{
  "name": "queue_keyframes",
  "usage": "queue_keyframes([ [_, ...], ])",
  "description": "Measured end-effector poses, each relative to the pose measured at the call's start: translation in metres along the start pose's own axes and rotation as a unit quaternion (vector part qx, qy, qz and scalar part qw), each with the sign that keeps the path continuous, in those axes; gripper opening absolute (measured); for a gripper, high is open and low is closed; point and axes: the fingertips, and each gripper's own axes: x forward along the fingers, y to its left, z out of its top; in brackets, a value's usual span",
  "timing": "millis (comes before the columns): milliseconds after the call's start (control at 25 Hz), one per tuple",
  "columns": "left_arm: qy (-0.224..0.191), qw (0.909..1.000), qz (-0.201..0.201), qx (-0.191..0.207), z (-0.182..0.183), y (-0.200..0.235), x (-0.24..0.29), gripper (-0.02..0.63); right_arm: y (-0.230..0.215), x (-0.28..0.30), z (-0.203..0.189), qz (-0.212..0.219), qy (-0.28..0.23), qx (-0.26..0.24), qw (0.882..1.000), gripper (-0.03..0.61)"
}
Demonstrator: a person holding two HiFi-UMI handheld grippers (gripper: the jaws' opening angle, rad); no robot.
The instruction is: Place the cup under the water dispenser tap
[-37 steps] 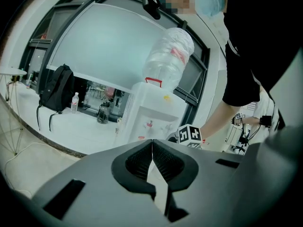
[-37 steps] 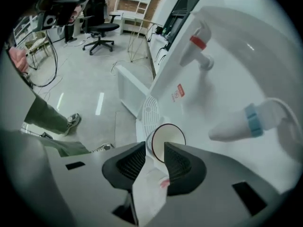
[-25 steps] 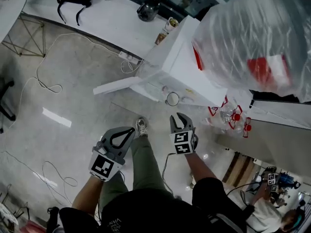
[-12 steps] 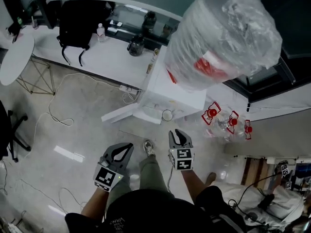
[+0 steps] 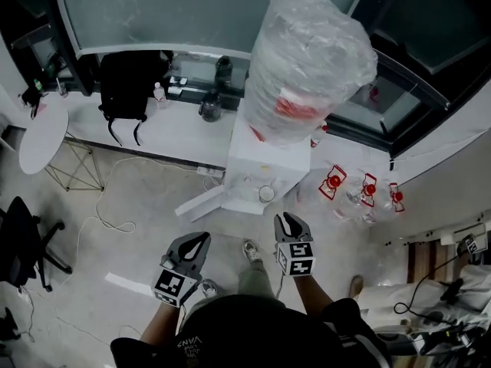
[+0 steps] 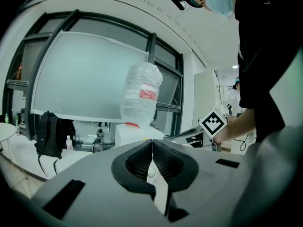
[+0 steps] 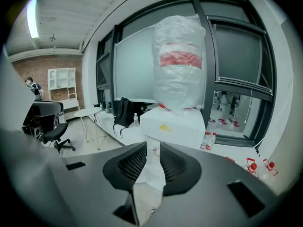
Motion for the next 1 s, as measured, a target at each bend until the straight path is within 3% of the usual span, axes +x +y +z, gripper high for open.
queue_keyframes([
  [160, -0.017, 0.9998, 0.004, -0.002, 0.014, -0.01, -0.022, 0.02, 0.017, -0.028, 0.015, 0.011, -0.036, -0.015, 0.999, 0.1],
  [400, -0.018, 0.9997, 0.017, 0.008, 0.015, -0.02, -0.066, 0.02, 0.049, -0.069, 0.023, 0.02, -0.067, 0.01, 0.997, 0.074],
  [760, 0.001, 0.9995, 0.014, 0.028, -0.003, -0.025, -0.104, 0.02, 0.081, -0.103, 0.008, 0.034, -0.082, 0.002, 0.996, 0.06],
  [1000, -0.008, 0.9993, 0.012, 0.034, 0.001, -0.027, -0.114, 0.02, 0.101, -0.123, 0.003, 0.05, -0.085, 0.032, 0.995, 0.054],
])
